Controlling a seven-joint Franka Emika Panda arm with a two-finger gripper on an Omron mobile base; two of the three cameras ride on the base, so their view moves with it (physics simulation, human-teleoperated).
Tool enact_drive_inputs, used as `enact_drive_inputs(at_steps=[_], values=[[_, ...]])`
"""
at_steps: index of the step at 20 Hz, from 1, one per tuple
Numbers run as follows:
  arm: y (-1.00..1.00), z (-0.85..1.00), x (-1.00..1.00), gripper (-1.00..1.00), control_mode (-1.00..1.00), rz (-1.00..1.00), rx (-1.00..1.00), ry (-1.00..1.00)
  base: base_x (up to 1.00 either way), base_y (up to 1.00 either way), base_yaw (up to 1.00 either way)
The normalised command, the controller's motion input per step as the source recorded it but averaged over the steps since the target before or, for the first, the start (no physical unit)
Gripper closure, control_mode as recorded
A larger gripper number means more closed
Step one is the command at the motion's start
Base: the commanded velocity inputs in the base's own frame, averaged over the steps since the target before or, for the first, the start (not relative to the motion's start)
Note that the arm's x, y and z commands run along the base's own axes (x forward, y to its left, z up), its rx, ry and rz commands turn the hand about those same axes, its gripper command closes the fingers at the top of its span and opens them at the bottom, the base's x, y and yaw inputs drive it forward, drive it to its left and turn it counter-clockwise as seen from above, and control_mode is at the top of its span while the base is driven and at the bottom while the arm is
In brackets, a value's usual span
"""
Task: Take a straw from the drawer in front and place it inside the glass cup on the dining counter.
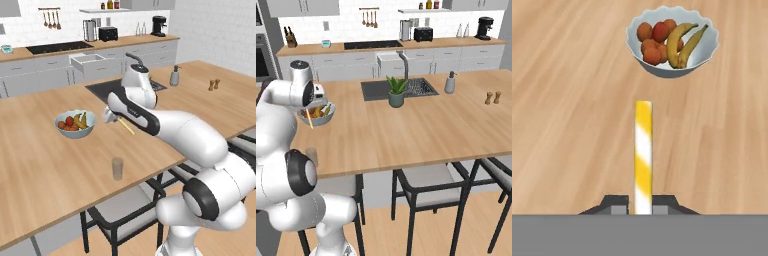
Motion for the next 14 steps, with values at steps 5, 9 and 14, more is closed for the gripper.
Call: enact_drive_inputs(at_steps=[5,9,14], values=[[0.02,0.0,-0.05,1.0,-1.0,0.28,0.31,-0.21,0.0,0.0,0.0],[0.0,-0.11,0.0,1.0,-1.0,0.35,0.37,-0.16,0.0,0.0,0.0],[0.0,-0.33,0.07,1.0,-1.0,0.33,0.41,-0.04,0.0,0.0,0.0]])
